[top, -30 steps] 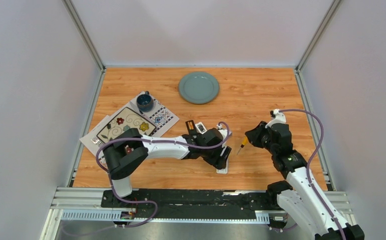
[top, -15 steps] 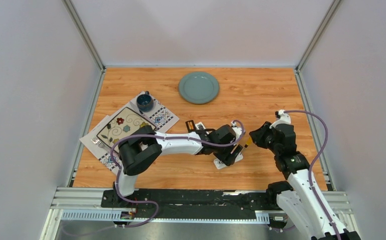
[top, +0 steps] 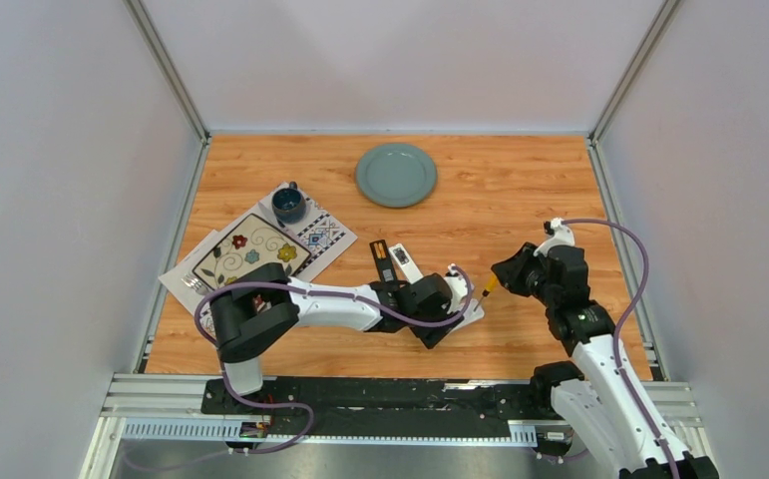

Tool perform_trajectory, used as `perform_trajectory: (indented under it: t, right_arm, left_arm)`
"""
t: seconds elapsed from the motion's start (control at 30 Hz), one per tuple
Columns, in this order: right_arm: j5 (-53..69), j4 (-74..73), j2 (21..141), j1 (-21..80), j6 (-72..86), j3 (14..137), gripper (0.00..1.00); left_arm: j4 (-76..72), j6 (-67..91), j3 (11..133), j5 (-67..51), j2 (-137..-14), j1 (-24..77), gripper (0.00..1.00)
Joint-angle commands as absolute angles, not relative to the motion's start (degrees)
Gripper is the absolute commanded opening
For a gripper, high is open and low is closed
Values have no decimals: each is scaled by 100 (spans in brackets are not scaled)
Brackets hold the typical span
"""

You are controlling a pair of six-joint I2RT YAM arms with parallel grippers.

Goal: Unload the batteries from the remote control

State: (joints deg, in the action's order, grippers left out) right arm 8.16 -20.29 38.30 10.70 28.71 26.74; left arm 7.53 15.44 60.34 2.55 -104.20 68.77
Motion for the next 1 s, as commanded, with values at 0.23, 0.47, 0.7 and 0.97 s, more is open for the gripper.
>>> perform_trajectory:
  t: [0.23,0.47,0.7,0.97]
  right_arm:
    - [1380,-1204,4008,1213,3164,2619,0]
    - [1319,-1169,4025,1301,3147,2566,0]
    - [1248,-1345,3876,1301,3067,2610,0]
    - [1222,-1406,3850,1301,3041,2593,0]
  left_arm:
    - [659,1327,5335,1178,-10301,7198,60]
    - [589,1292,5335,1309,-10248,7207,66]
    - [782,1029,5581,1143,-10362,6953,78]
    - [809,554,5871,511,-10538,6891,77]
